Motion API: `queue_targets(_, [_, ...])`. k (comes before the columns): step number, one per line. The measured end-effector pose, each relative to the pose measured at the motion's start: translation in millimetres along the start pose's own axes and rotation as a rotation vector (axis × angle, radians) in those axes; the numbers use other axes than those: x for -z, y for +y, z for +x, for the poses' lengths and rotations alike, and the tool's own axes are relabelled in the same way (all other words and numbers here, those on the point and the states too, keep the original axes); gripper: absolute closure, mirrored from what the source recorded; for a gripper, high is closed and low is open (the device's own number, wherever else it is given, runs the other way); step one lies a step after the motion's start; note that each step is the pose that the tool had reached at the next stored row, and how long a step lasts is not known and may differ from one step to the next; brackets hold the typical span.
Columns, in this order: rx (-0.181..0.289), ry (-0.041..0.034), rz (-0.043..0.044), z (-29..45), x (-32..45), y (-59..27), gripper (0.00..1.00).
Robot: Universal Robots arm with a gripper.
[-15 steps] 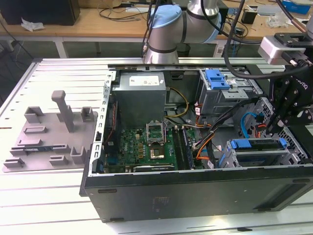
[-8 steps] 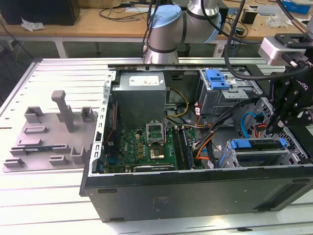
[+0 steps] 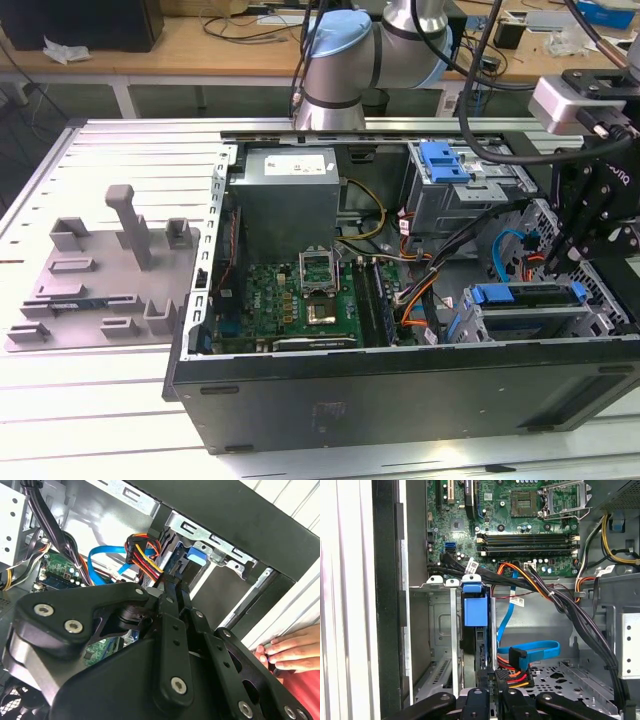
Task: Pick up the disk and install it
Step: 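Insert the first disk wire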
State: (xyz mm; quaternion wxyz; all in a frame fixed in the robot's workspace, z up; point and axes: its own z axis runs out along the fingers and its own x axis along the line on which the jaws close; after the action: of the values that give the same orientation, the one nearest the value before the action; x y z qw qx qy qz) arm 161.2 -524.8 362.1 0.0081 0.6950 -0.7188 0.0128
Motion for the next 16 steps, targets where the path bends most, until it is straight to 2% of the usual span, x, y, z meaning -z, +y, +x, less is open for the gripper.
queue_targets(16, [0.0,0.0,0.0,1.4,-2.4,0.0,0.83])
